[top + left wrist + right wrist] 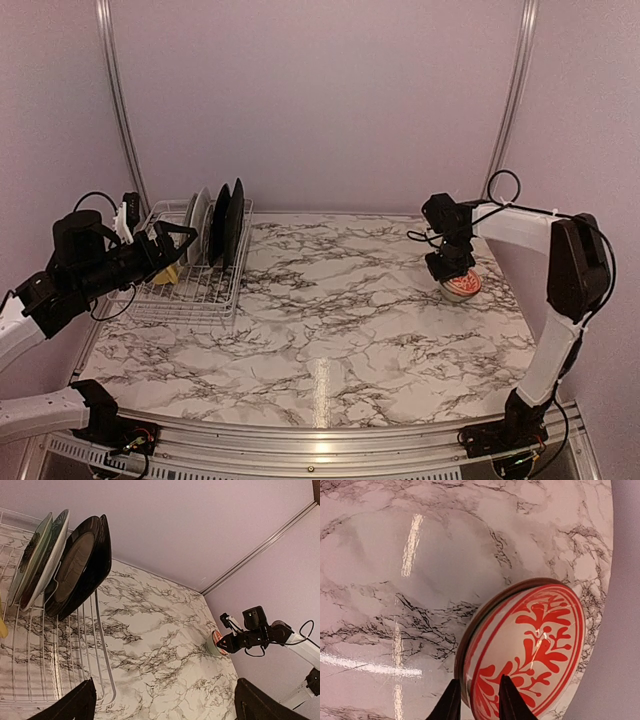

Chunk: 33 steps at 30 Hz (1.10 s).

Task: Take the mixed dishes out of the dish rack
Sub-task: Grab the cup from the dish rack.

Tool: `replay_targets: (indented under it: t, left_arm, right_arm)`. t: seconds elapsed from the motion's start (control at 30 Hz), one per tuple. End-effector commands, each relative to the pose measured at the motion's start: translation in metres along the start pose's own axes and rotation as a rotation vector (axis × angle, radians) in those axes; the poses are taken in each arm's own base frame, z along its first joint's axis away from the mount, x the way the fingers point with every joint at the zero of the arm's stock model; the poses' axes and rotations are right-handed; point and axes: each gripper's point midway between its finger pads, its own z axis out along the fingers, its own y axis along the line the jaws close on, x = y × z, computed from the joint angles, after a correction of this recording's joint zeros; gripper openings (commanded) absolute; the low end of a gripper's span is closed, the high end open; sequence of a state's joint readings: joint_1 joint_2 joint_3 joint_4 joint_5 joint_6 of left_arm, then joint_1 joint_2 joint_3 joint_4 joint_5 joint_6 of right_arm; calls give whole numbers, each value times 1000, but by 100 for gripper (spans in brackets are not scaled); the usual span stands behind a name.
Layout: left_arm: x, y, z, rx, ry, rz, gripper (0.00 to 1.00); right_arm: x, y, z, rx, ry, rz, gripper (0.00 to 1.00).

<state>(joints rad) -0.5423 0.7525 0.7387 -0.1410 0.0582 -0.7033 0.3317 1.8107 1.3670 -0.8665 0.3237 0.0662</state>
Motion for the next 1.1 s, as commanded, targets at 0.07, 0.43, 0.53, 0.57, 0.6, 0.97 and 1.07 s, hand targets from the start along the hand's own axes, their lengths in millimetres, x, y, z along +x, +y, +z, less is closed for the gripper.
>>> replay_targets:
  t: [0.07, 0.43, 0.53, 0.57, 0.6, 0.97, 1.07]
  left_arm:
    - [6, 15, 3, -55, 0, -11, 99]
    - [-2, 30, 9, -199, 30, 85, 99]
    - [-5, 45, 7, -300, 46, 122, 99]
    - [-5, 49, 6, -330, 52, 134, 99]
    - [-6, 53, 5, -360, 54, 144, 99]
    - [-4, 114, 12, -641, 120, 98, 99]
    - [-5, 137, 17, -723, 128, 34, 99]
  right_arm:
    - [-18, -8, -22, -5, -97, 38, 32]
    - [-29, 31, -81, -230, -347, 64, 53]
    - [-27, 44, -93, -312, -410, 79, 58]
    - [-27, 46, -97, -335, -431, 84, 58]
    - [-28, 49, -100, -354, -451, 86, 60]
    - [-33, 69, -144, -600, -630, 170, 68]
    - [-31, 67, -150, -609, -672, 174, 68]
